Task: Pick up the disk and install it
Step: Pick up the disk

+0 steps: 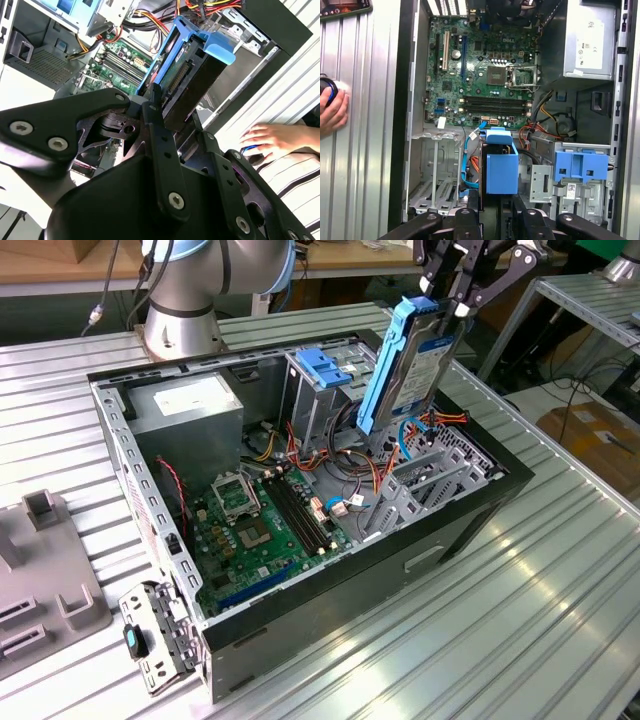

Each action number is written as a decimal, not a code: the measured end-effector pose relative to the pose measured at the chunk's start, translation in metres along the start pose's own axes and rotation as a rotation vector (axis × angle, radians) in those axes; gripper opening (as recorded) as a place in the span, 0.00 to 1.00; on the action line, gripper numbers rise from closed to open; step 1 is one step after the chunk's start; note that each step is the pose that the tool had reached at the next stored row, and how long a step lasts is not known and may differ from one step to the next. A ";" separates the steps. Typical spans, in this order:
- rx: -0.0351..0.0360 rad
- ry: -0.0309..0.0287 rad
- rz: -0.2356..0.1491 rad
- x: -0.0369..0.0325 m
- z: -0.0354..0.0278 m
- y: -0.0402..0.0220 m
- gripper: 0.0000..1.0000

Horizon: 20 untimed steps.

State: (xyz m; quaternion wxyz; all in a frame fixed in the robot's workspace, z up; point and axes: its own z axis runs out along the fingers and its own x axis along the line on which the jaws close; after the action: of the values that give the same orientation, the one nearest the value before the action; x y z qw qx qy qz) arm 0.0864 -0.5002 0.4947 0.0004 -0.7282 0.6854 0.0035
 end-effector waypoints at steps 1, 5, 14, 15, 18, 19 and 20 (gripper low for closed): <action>0.0000 0.0002 0.000 0.0000 -0.0003 0.0000 0.35; 0.0000 0.0002 0.001 0.0002 -0.0025 0.0000 0.35; -0.0001 0.0025 0.005 0.0085 -0.0042 0.0001 0.35; -0.0001 0.0025 0.005 0.0098 -0.0042 0.0001 0.35; -0.0001 0.0027 0.008 0.0152 -0.0042 0.0003 0.35; -0.0002 0.0034 0.009 0.0176 -0.0042 0.0003 0.35; -0.0002 0.0039 0.010 0.0197 -0.0042 0.0004 0.35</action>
State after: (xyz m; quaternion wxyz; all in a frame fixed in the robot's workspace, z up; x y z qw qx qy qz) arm 0.0873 -0.5199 0.4988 -0.0011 -0.7247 0.6891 0.0021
